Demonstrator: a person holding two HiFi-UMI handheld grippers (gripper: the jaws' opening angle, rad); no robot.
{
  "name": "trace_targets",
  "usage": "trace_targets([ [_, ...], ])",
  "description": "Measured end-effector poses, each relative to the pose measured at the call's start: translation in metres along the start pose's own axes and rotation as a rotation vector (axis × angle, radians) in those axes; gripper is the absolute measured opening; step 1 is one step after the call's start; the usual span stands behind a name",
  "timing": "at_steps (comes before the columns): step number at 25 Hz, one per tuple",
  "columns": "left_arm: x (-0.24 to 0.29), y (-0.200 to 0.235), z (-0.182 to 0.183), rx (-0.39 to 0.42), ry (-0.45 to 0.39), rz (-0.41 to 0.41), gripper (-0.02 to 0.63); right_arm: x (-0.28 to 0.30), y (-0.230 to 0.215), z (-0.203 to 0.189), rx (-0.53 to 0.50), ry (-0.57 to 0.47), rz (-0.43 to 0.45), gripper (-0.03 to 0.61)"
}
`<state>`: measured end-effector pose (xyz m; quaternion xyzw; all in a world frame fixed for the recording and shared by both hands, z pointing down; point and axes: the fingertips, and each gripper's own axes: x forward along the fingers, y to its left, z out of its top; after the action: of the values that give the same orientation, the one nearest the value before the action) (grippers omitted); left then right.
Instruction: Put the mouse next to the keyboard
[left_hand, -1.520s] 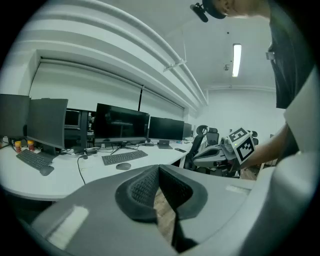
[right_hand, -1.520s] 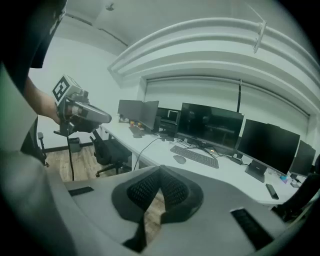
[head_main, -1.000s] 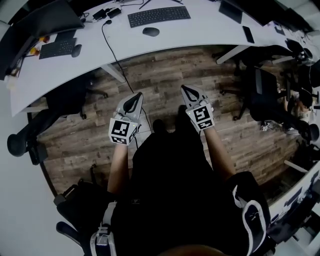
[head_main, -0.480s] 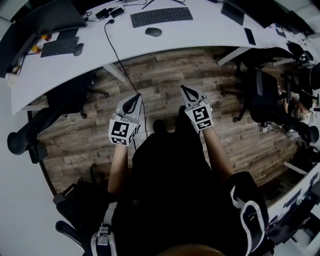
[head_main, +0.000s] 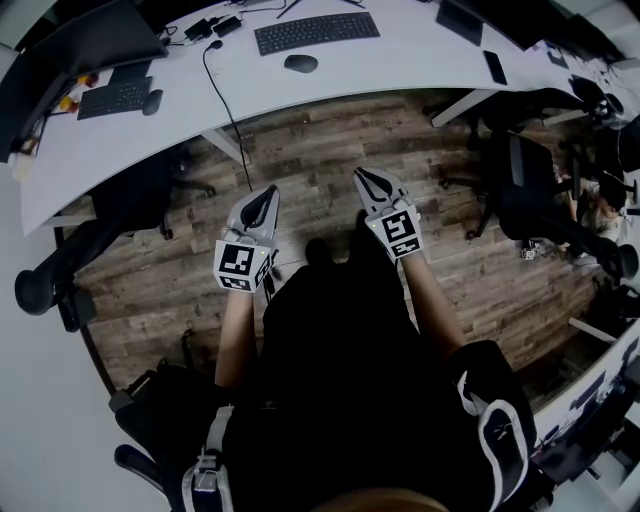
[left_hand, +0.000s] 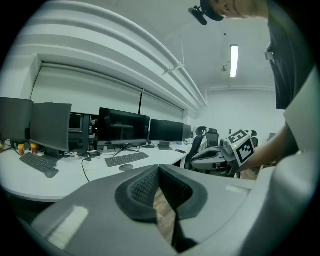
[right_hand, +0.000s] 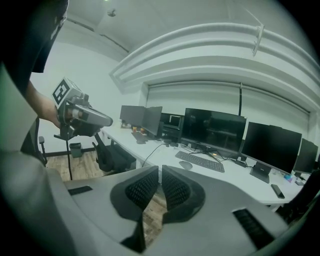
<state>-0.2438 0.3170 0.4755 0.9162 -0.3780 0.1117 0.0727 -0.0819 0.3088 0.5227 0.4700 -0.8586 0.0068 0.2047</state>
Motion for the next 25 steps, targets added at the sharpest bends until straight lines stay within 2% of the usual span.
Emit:
trace_targets([
  [7, 0.001, -0.003, 0.004, -0.003, -0.013, -0.007, 0.026, -0.005, 0.001, -0.001, 0.011, -0.013, 0.009, 0.078],
  [11, 0.002, -0.005, 0.004, -0.006, -0.018, -0.015, 0.058, -0.005, 0.004, -0.001, 0.031, -0.028, 0.04, 0.175],
  [19, -0.001, -0.003, 0.003, -0.012, -0.02, -0.018, 0.117, -0.006, 0.011, 0.002, 0.067, -0.053, 0.067, 0.299],
  [25, 0.001, -0.004, 0.0, -0.016, -0.011, -0.026, 0.158, -0.007, 0.012, 0.001, 0.073, -0.054, 0.067, 0.314],
])
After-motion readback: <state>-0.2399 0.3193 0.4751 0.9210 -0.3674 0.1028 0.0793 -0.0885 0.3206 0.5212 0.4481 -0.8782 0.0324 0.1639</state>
